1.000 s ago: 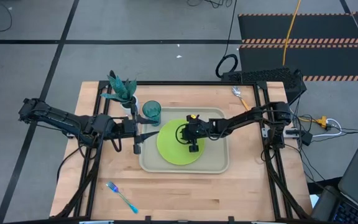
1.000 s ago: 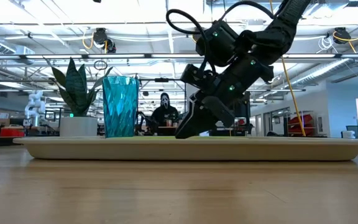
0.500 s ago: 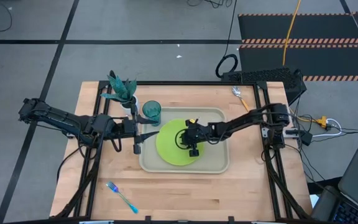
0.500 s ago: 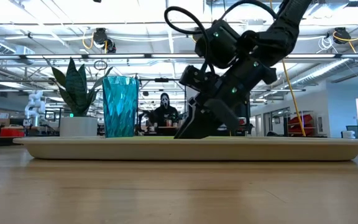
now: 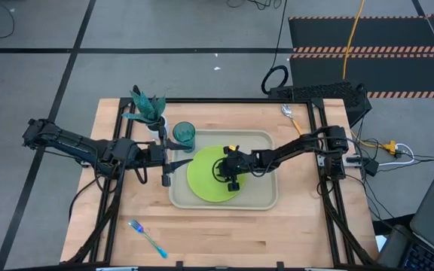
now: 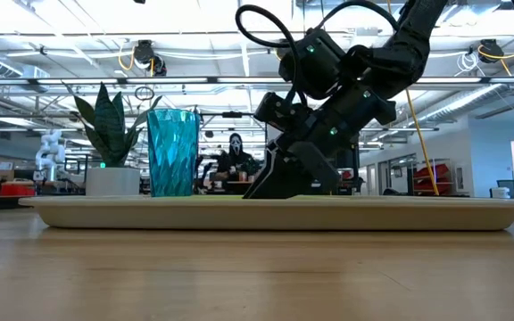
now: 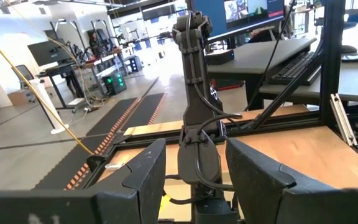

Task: Pick and place plate/cup/fork/spoon on tray
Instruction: Put the green plate to the middle left of the white food tray, then put the orange spoon to the right side of the green plate on the food tray

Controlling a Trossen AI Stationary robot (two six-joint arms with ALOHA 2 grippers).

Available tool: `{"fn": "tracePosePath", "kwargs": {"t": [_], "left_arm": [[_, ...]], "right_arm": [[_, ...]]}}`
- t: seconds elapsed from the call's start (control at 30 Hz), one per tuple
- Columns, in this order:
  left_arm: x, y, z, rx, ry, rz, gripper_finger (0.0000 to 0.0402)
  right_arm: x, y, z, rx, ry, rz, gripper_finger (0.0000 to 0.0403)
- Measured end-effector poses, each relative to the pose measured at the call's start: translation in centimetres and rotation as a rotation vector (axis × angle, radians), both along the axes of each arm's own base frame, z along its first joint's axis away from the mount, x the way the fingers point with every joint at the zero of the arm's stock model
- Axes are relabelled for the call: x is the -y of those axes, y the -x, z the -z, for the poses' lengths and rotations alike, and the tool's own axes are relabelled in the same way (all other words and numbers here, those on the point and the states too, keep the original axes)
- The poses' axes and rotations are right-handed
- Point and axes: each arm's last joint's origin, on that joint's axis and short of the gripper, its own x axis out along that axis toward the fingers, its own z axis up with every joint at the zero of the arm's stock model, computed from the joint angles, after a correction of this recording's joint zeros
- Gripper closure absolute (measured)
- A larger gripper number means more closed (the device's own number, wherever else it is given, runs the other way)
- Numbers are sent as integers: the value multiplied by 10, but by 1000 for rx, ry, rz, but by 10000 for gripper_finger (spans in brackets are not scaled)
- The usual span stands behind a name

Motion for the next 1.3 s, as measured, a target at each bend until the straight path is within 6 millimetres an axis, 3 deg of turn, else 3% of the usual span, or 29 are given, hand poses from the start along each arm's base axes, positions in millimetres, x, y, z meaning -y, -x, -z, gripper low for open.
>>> {"fn": "tracePosePath", "kwargs": {"t": [0.9,1.13,1.3], "left_arm": [[0,0,0,-1,-6,0,229],[0,0,0,-1,-6,0,229],[0,0,0,-4,-1,0,229]], "right_arm": [[-10,-1,-10,48,-61,-13,273],[-9,1,-35,122,-44,16,273],[1,23,-73,83,73,234,273]]}}
